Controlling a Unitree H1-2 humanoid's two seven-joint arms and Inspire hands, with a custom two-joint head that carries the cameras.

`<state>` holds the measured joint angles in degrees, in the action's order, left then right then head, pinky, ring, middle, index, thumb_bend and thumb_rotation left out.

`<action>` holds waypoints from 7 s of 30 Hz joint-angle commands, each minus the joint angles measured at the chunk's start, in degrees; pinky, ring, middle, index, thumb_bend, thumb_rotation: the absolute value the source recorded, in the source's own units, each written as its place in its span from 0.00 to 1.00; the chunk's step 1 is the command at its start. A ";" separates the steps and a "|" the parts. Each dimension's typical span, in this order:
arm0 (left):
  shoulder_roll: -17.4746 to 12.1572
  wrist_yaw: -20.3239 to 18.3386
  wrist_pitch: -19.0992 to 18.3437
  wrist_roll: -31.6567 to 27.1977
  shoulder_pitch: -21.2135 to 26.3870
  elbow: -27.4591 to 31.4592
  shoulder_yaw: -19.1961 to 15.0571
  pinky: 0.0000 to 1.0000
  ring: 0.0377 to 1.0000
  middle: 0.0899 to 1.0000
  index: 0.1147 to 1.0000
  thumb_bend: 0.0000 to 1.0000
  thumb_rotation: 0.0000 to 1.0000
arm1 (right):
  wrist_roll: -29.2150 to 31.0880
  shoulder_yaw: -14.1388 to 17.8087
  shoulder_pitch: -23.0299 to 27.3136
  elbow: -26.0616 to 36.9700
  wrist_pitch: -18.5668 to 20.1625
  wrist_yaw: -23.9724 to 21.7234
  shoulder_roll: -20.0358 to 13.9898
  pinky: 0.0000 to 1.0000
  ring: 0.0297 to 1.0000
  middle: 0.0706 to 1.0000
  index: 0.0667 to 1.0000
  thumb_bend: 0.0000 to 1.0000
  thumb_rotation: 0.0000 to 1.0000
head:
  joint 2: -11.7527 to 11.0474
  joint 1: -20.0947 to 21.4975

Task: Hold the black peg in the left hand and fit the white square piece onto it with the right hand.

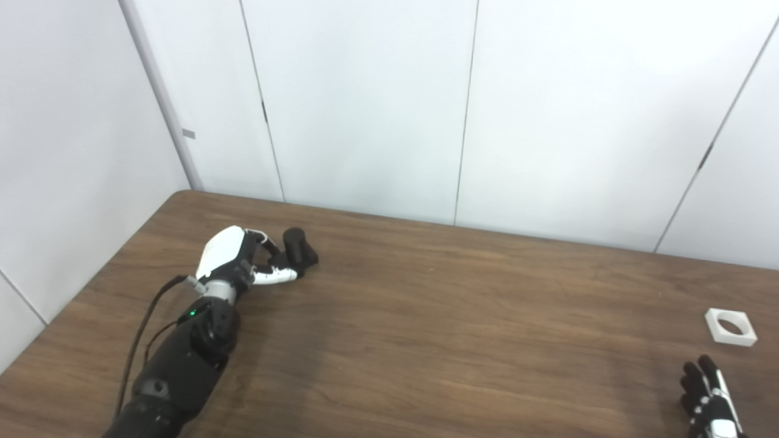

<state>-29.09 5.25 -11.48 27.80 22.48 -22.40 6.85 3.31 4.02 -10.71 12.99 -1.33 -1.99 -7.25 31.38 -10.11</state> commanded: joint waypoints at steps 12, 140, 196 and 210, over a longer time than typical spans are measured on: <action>0.86 -6.52 0.65 1.60 -7.10 16.67 3.06 1.00 0.89 0.78 0.42 0.52 0.05 | -0.88 -0.73 0.06 -0.69 -0.52 0.96 1.27 1.00 0.97 0.96 1.00 0.41 1.00 | 1.75 2.10; 9.76 -15.25 10.23 19.58 -22.11 35.73 14.10 1.00 0.87 0.75 0.42 0.52 0.05 | -48.22 -24.79 52.64 -29.75 25.86 -24.87 -33.94 1.00 1.00 0.92 0.69 0.92 0.15 | 8.47 30.71; 10.42 -15.76 9.83 20.86 -23.34 37.01 13.82 1.00 0.86 0.74 0.42 0.52 0.05 | -48.18 -23.40 49.22 -33.49 20.99 -20.07 -32.13 0.95 0.93 0.84 0.45 0.53 0.13 | 8.90 30.06; 10.66 -15.92 9.76 20.69 -23.02 36.61 13.56 1.00 0.86 0.75 0.42 0.52 0.05 | -48.20 -23.64 47.29 -32.29 23.70 -22.04 -32.34 0.95 0.95 0.84 0.45 0.52 0.13 | 8.78 29.90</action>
<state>-17.64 -9.30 -1.44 47.59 0.47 14.45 20.19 -44.31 -19.78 36.48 -19.83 21.93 -23.76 -38.39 40.08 19.78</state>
